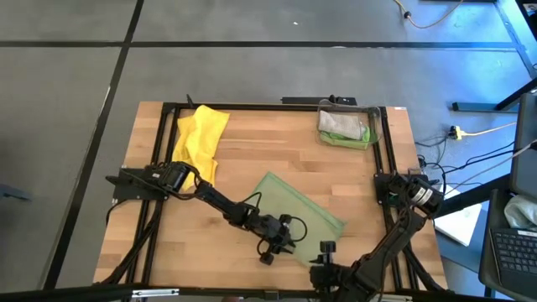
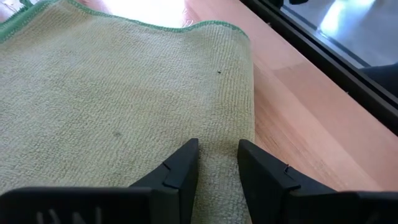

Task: Fold microfiber towels
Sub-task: Fold the light green cloth

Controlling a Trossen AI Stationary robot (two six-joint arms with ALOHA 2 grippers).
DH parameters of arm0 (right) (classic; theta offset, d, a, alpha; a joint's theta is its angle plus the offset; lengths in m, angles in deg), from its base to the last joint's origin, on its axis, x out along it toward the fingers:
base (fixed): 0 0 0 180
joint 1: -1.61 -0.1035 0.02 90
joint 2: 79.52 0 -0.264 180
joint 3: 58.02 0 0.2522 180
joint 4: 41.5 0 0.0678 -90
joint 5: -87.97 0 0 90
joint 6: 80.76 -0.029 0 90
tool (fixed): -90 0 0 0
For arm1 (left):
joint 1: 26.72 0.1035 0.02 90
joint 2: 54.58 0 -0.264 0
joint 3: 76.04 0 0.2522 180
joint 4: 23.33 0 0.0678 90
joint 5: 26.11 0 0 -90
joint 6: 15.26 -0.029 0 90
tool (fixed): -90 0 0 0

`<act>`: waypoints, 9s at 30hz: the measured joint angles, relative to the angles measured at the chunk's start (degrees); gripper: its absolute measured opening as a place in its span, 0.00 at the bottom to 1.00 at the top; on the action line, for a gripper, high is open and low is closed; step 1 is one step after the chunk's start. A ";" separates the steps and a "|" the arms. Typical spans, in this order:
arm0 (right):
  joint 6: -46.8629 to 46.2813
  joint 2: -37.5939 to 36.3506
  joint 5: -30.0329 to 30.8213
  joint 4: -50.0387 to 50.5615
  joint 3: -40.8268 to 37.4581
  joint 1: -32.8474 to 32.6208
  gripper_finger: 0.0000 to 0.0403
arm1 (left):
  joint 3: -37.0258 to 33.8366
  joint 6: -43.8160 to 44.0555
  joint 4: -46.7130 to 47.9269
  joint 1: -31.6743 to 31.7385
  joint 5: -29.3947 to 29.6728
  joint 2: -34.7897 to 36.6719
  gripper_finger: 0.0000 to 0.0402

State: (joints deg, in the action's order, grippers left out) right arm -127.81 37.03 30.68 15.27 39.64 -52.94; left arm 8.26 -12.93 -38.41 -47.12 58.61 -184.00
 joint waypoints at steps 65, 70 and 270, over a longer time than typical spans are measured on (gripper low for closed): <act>-6.40 8.01 -1.19 -0.62 -1.40 -1.28 0.04 | -0.09 -1.00 -0.29 -0.07 -0.46 -0.09 0.27; -3.23 8.34 -1.47 0.90 1.14 -1.20 0.01 | -0.09 -1.85 -0.31 -0.10 -0.46 -0.09 0.27; 23.41 -19.54 -31.16 -43.42 -35.64 52.62 0.46 | -40.54 -8.50 21.43 43.04 -15.75 53.44 0.32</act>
State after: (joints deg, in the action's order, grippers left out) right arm -104.40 17.50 -0.48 -28.15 3.99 -0.32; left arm -32.27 -21.43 -16.98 -4.09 42.86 -130.56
